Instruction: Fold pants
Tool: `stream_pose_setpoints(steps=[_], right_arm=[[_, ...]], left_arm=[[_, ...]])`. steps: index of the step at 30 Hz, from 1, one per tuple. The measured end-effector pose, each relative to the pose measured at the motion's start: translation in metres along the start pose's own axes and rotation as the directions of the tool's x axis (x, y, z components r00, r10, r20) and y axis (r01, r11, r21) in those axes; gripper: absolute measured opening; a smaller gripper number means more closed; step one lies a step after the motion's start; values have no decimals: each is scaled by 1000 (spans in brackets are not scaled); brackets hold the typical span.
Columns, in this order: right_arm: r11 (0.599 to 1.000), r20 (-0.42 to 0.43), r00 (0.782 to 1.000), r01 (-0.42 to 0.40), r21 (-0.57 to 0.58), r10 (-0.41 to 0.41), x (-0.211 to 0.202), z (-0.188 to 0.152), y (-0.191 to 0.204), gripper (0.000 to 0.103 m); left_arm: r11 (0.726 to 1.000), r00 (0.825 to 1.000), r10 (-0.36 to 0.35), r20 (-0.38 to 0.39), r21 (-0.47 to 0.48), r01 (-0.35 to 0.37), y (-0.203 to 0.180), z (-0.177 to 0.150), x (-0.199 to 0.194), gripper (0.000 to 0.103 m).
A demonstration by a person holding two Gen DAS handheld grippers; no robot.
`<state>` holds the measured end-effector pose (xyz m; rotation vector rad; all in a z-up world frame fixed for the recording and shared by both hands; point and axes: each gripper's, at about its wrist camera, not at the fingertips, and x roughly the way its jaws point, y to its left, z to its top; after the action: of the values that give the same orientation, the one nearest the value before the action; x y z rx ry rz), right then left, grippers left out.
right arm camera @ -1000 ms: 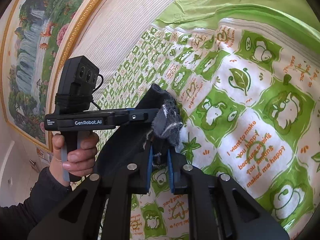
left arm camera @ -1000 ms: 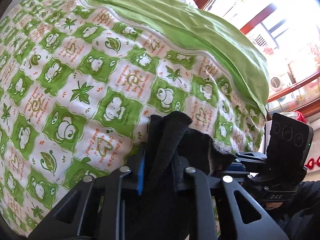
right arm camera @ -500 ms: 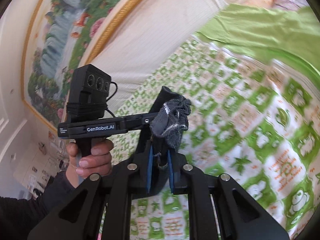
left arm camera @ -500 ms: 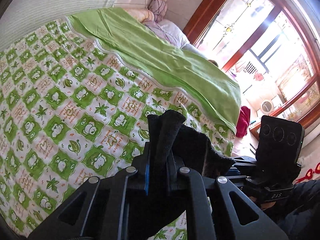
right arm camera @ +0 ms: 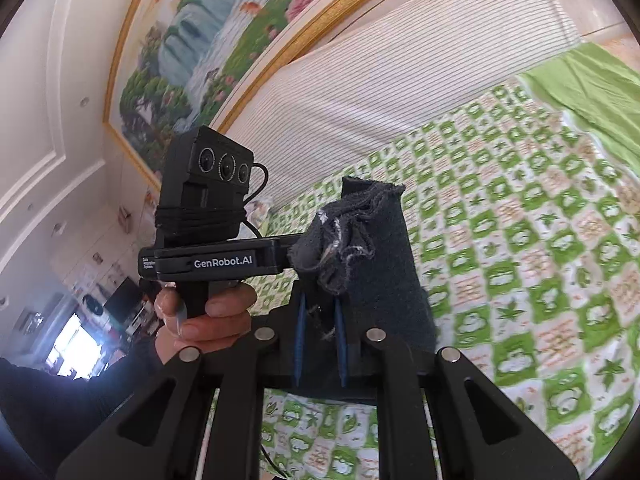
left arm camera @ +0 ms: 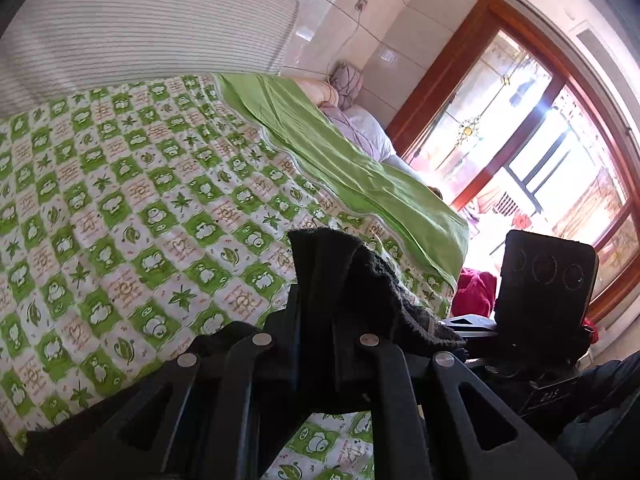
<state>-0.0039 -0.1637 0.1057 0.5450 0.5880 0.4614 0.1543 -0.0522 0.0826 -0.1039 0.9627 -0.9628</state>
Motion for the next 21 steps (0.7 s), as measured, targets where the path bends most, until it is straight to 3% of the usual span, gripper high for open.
stream_pose_setpoints(steps=[11, 21], right_arm=[[995, -176, 981, -91, -50, 81, 68, -20, 9, 15], [992, -299, 948, -123, -34, 107, 115, -44, 4, 15]], left_arm=[[981, 997, 54, 62, -191, -42, 59, -63, -27, 10], [947, 995, 84, 46, -315, -65, 100, -105, -29, 11]])
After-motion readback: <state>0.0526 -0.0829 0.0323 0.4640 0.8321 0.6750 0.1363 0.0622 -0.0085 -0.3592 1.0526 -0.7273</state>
